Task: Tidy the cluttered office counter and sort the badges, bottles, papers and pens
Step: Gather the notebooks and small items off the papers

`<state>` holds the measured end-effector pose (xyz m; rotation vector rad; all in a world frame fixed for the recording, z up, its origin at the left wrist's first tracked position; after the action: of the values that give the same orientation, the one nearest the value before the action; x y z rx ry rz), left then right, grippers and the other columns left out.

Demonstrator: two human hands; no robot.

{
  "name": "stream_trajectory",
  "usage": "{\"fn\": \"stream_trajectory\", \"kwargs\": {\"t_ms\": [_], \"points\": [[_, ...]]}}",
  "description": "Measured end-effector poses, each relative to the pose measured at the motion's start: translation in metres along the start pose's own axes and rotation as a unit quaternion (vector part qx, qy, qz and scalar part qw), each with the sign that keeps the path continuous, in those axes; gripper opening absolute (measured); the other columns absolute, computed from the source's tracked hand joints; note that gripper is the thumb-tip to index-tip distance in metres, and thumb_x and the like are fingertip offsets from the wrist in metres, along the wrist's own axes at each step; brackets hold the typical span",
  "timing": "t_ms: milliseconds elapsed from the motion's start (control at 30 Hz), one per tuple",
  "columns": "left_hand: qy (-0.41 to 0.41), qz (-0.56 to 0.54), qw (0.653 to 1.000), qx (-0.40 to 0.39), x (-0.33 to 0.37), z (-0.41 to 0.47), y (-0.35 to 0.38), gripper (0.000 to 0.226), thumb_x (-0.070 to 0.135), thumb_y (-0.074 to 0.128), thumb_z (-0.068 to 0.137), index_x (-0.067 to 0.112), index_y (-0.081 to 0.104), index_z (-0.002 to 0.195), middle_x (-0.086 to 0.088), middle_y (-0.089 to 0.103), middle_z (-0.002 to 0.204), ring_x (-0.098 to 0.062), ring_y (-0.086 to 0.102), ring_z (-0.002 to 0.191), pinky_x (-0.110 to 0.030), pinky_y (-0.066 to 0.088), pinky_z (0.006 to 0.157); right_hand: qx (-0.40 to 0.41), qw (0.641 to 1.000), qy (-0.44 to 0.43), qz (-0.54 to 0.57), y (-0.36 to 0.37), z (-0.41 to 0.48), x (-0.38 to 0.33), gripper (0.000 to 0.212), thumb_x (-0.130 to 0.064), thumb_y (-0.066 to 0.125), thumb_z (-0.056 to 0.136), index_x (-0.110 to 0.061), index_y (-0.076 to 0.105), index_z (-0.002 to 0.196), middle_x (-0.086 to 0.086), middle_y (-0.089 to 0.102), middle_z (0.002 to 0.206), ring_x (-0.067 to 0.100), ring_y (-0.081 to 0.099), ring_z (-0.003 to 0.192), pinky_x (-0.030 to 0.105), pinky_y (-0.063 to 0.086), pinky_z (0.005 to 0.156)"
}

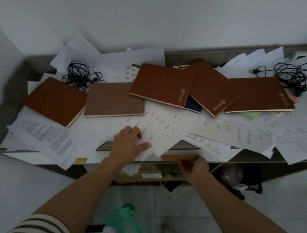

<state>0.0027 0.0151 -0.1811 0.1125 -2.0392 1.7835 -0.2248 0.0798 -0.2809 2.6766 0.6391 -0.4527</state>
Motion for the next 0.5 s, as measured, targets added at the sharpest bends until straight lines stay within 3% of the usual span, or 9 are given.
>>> {"fn": "stream_trajectory", "kwargs": {"t_ms": [167, 333, 433, 500], "points": [[-0.013, 0.003, 1.0, 0.007, 0.005, -0.005, -0.001, 0.038, 0.056, 0.057, 0.086, 0.022, 0.051, 0.103, 0.002, 0.047, 0.1, -0.018, 0.047, 0.093, -0.037, 0.045, 0.084, 0.006, 0.998, -0.024, -0.056, -0.008, -0.007, -0.005, 0.03, -0.019, 0.037, 0.1, -0.013, 0.047, 0.128, 0.017, 0.056, 0.114, 0.034, 0.06, 0.096, 0.045, 0.058, 0.073], [-0.027, -0.042, 0.998, 0.038, 0.012, -0.033, 0.003, 0.028, 0.038, 0.06, 0.088, 0.018, 0.053, 0.107, -0.001, 0.051, 0.097, -0.02, 0.049, 0.091, -0.037, 0.045, 0.079, 0.007, 0.995, -0.02, -0.102, -0.042, -0.019, 0.015, 0.033, -0.028, 0.035, 0.102, -0.013, 0.048, 0.128, 0.017, 0.056, 0.111, 0.029, 0.059, 0.078, 0.031, 0.053, 0.048], [-0.004, -0.032, 0.999, 0.024, 0.006, -0.073, 0.016, 0.023, 0.036, 0.057, 0.09, 0.015, 0.058, 0.1, -0.001, 0.054, 0.092, -0.02, 0.054, 0.085, -0.038, 0.047, 0.076, -0.005, 0.994, -0.019, -0.103, -0.064, -0.03, 0.025, 0.024, -0.025, 0.034, 0.104, -0.014, 0.047, 0.121, 0.016, 0.057, 0.101, 0.028, 0.057, 0.076, 0.033, 0.052, 0.052], [-0.013, -0.048, 0.999, 0.002, -0.002, -0.104, 0.029, 0.038, 0.048, 0.045, 0.09, 0.015, 0.063, 0.093, -0.001, 0.057, 0.086, -0.02, 0.056, 0.082, -0.036, 0.047, 0.072, -0.016, 0.994, -0.023, -0.105, -0.077, -0.038, 0.03, 0.019, -0.02, 0.031, 0.104, -0.014, 0.046, 0.114, 0.014, 0.057, 0.092, 0.027, 0.057, 0.074, 0.035, 0.047, 0.058]]}}
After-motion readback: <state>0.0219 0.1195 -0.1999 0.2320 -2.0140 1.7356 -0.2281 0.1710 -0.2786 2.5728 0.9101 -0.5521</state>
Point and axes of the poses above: each hand's wrist, its own z-axis towards the middle knuckle, its own y-axis out of the palm, x = y × z, the point moved 2 cm from there along z, towards the middle knuckle
